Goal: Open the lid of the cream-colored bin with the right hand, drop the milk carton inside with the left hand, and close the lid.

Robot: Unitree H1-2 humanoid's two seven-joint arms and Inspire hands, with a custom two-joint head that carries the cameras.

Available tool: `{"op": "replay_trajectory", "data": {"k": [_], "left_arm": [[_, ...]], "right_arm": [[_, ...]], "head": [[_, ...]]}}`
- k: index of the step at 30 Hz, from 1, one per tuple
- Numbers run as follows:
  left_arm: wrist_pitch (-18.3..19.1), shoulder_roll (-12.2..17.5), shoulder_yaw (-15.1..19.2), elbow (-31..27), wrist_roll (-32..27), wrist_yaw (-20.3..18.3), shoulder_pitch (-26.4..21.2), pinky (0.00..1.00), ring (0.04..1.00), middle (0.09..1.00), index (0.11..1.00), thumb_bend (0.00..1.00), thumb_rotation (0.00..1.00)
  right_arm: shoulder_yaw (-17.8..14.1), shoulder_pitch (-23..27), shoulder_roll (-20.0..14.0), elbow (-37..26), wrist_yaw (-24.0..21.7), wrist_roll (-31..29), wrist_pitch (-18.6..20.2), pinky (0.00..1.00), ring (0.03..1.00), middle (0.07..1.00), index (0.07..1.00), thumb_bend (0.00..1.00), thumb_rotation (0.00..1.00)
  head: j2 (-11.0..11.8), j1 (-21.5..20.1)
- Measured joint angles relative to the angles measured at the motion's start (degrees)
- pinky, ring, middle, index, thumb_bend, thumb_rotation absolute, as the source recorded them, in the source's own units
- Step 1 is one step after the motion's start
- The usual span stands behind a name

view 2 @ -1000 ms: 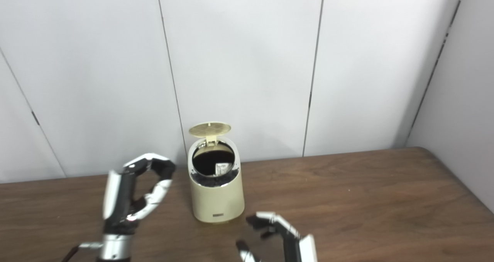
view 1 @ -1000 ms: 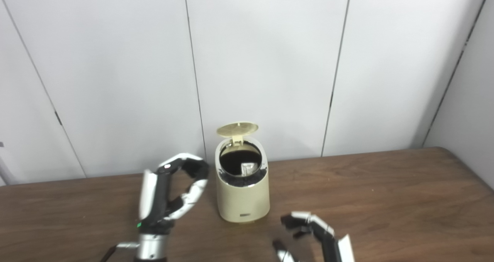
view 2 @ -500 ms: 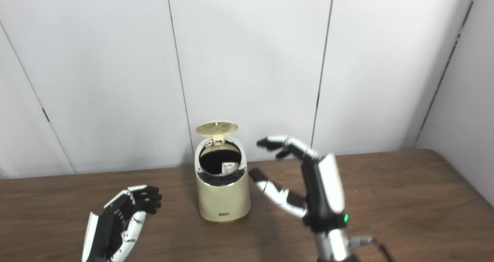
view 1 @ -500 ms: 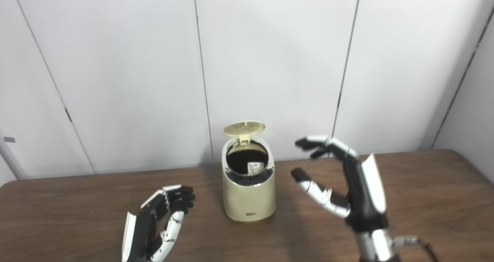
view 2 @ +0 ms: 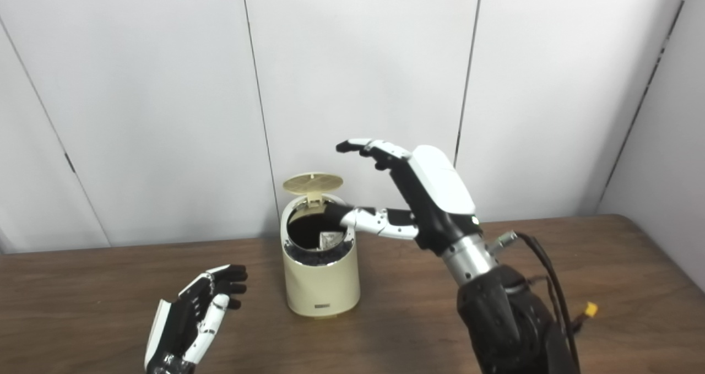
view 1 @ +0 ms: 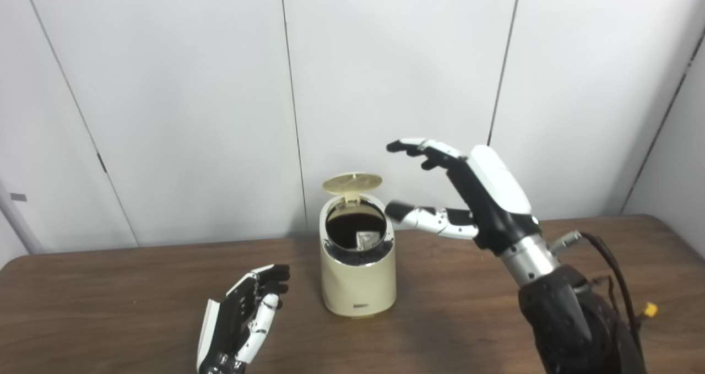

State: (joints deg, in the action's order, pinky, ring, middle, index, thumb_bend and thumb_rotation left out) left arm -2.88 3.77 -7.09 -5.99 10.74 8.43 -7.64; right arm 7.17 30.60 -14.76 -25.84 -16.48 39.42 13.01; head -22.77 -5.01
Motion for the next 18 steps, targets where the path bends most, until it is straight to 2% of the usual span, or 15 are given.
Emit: {"op": "replay_trajectory", "data": {"k": [5, 9, 10, 15, 18], "left_arm": [[0.0, -1.0, 0.1, 1.0, 1.1, -0.3, -1.0, 0.64, 0.692, 0.718, 0.719, 0.32, 0.75], [0.0, -2.1, 0.0, 1.6, 2.5, -0.3, -1.1, 0.62, 0.690, 0.711, 0.713, 0.32, 0.76], [0.0, -2.4, 0.1, 1.6, 3.0, -0.2, -1.1, 0.62, 0.692, 0.710, 0.711, 0.33, 0.77], [0.0, -3.1, 0.7, 1.6, 4.8, -0.1, -1.1, 0.64, 0.699, 0.713, 0.713, 0.34, 0.80], [0.1, -3.4, 1.4, 1.6, 5.3, 0.1, -1.2, 0.65, 0.691, 0.706, 0.709, 0.34, 0.82]], "right_arm": [[3.0, 3.1, -0.5, 3.8, -3.3, 2.9, 0.7, 0.82, 0.918, 0.861, 0.825, 0.66, 0.85], [3.7, 4.7, -0.8, 7.3, -5.2, 4.4, 2.2, 0.86, 0.931, 0.859, 0.831, 0.66, 0.81], [3.8, 5.1, -0.8, 8.3, -5.6, 4.8, 2.5, 0.84, 0.919, 0.854, 0.827, 0.66, 0.82], [4.3, 6.9, -0.8, 13.0, -5.0, 5.1, 2.4, 0.80, 0.902, 0.839, 0.805, 0.67, 0.81], [5.2, 8.1, -0.6, 15.2, -3.4, 5.1, 1.9, 0.82, 0.889, 0.831, 0.795, 0.68, 0.80]], "head": [[0.4, 0.6], [0.1, 1.2], [0.2, 1.2], [0.2, 1.5], [0.1, 1.6]]}}
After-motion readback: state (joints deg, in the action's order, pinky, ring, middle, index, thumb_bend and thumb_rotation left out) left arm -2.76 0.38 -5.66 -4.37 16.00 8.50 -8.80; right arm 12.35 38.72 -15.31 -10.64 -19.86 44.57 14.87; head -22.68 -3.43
